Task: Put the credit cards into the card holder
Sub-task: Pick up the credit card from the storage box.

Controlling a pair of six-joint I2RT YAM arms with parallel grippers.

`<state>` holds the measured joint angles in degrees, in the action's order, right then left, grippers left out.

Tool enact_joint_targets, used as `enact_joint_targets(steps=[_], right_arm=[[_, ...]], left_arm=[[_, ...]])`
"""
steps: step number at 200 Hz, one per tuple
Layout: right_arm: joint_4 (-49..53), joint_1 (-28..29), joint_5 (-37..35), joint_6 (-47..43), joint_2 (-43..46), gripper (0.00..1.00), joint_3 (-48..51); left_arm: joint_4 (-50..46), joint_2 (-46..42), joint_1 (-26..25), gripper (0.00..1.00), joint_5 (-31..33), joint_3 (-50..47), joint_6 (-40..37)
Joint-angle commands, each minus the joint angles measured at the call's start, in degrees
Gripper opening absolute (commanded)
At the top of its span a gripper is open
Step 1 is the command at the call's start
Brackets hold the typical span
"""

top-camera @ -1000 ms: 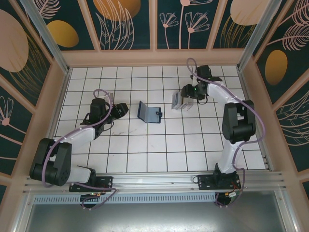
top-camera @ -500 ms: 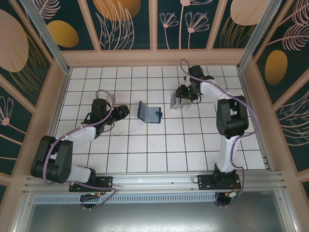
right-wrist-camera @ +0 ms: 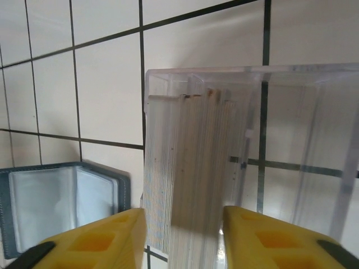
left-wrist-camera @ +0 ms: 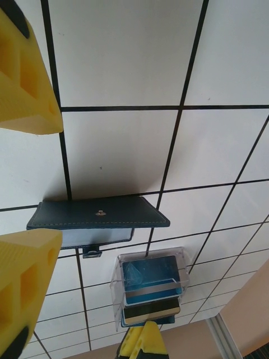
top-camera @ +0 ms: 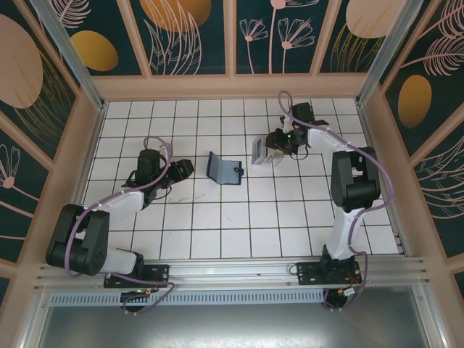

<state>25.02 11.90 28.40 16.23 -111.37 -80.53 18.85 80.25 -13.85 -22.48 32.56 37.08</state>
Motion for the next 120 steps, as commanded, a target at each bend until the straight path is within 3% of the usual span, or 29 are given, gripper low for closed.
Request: enact_joint_targets(steps=[1, 43, 71, 120], right_arm=[[-2.6, -0.6, 4.3, 1.0, 2.3, 0.36, 1.5], [-3.6, -1.1, 4.3, 0.9, 3.1, 0.25, 2.4], [-3.0, -2.4, 4.3, 0.8, 2.8, 0.13, 2.6], [-2.1, -2.8, 4.4, -0.9, 3.9, 0.05, 3.5]], left_arm=[[1.6, -0.2, 0.2, 0.49, -0.9, -0.5, 0.8], [3.7, 1.4, 0.2, 0.48, -2.0, -1.3, 2.8], [2.9, 2.2, 0.2, 0.48, -1.6, -0.4, 2.6], [3.3, 2.4, 0.1, 0.48, -1.8, -0.5, 3.2]])
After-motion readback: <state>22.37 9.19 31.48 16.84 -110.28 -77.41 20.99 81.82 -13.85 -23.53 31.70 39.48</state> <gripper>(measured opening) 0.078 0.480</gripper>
